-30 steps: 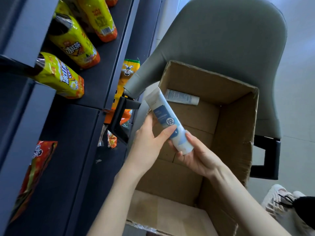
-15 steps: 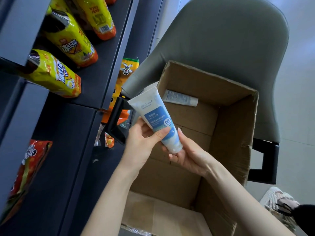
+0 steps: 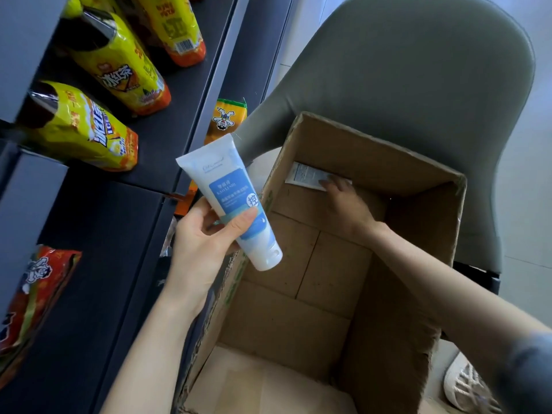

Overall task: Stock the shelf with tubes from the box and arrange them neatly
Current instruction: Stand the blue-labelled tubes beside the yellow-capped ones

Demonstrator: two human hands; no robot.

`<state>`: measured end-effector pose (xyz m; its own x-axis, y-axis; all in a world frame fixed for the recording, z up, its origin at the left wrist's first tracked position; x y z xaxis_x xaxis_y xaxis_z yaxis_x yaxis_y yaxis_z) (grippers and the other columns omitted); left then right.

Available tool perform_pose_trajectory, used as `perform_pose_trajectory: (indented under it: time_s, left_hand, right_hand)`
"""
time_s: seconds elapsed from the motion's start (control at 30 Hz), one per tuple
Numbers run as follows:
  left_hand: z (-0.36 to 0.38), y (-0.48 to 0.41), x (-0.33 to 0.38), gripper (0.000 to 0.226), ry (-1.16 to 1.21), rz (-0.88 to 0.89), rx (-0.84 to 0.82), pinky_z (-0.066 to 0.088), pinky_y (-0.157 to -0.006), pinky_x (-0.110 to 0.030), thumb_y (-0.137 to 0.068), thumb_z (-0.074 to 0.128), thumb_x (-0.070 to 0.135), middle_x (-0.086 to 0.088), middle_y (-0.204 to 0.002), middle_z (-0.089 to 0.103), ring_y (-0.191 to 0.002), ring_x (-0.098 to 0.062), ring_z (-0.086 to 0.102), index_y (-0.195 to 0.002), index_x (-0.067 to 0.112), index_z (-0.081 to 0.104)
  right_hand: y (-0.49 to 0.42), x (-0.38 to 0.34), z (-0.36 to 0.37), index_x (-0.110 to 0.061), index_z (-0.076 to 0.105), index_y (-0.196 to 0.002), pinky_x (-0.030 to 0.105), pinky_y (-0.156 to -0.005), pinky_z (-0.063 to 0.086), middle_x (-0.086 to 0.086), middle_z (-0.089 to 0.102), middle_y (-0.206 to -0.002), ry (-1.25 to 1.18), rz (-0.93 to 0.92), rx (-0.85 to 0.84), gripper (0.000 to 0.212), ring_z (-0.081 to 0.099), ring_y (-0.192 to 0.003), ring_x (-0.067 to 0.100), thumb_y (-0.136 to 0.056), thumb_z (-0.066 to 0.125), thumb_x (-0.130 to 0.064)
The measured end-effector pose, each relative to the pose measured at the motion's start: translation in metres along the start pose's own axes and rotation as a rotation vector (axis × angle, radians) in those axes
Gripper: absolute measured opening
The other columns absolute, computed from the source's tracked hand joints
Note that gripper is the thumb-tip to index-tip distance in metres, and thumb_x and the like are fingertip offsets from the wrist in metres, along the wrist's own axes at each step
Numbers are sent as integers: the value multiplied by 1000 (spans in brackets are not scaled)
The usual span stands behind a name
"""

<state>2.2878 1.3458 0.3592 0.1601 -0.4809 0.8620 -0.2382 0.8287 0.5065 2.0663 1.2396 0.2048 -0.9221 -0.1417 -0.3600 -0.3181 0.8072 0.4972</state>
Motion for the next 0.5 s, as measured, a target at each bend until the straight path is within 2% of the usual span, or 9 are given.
perform_pose_trajectory:
  time_s: [0.07, 0.17, 0.23, 0.37, 0.5]
  left_hand:
    - [-1, -1, -4, 63, 11, -18, -1, 57, -70, -26, -62, 73, 40, -2, -109, 69, -101, -16, 67, -118, 16, 58]
    - [-3, -1, -10, 63, 15, -45, -3, 58, -71, -27, -63, 73, 40, 0, -110, 69, -101, -15, 67, -119, 17, 58]
    - [-6, 0, -15, 63, 26, -60, 5, 57, -68, -26, -62, 73, 39, 0, -107, 70, -99, -15, 68, -118, 16, 58]
    - [-12, 3, -19, 57, 74, -74, 34, 56, -63, -23, -60, 74, 39, 3, -96, 72, -92, -14, 70, -111, 18, 61]
    - [-13, 7, -22, 54, 89, -78, 49, 56, -62, -22, -59, 73, 38, 7, -95, 72, -91, -11, 70, -109, 20, 61]
  right_hand:
    - [-15, 4, 8, -19, 12, -152, 47, -118, 12, 12, 9, -159, 174, -22, -53, 69, 8, -146, 31, -94, 45, -3]
    - [-29, 8, 18, -25, -1, -152, 50, -117, 6, 9, 0, -160, 256, -7, -107, 76, 1, -146, 32, -95, 45, -5]
    - [-33, 7, 20, -28, 0, -152, 52, -116, 11, 8, 3, -159, 324, -6, -84, 76, 4, -145, 33, -95, 47, -11]
    - [-39, 8, 15, -32, 4, -151, 52, -108, 25, 12, 17, -151, 432, 10, 8, 73, 24, -133, 35, -95, 49, -19]
    - [-38, 5, 19, -33, 0, -151, 51, -104, 32, 17, 22, -145, 479, 18, -9, 81, 29, -128, 37, -93, 54, -20]
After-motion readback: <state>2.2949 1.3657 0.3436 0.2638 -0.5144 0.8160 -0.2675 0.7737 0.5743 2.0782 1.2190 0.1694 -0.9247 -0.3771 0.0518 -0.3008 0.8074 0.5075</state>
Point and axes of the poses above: each hand's wrist, its own y-axis away from the middle knuckle, its own z-axis out of the palm, x = y × z, the point moved 8 cm from there along -y, towards the middle knuckle
